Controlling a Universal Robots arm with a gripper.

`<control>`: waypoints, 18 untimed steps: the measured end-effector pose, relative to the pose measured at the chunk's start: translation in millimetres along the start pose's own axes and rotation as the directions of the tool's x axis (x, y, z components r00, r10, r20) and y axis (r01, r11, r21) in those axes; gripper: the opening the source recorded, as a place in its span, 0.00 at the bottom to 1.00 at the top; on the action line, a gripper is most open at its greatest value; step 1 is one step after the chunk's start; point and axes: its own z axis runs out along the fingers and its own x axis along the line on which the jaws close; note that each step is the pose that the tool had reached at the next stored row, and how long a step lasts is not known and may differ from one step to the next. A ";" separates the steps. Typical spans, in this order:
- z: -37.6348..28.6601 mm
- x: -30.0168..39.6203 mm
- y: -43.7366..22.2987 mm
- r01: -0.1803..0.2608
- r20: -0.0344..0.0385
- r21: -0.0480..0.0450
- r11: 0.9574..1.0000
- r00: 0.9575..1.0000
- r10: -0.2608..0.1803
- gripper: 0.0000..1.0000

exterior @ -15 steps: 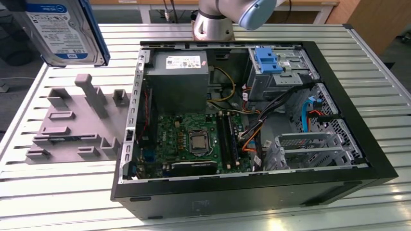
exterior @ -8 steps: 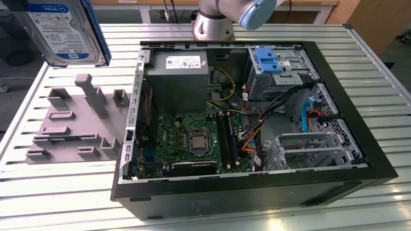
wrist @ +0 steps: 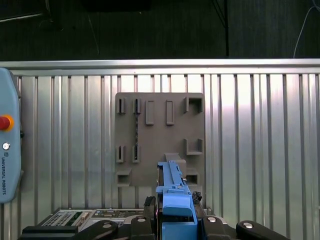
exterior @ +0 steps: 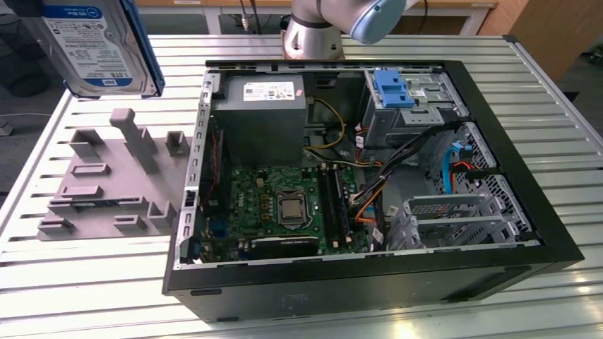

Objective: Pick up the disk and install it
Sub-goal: 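Pick up the disk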

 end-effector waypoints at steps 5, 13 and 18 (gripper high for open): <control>0.0 -0.1 -2.4 0.000 0.000 0.000 1.000 1.000 0.000 0.36; -0.1 -0.2 -6.6 0.000 0.000 0.000 1.000 1.000 0.000 0.36; -0.1 -0.2 -8.2 0.000 0.000 0.000 1.000 1.000 0.000 0.36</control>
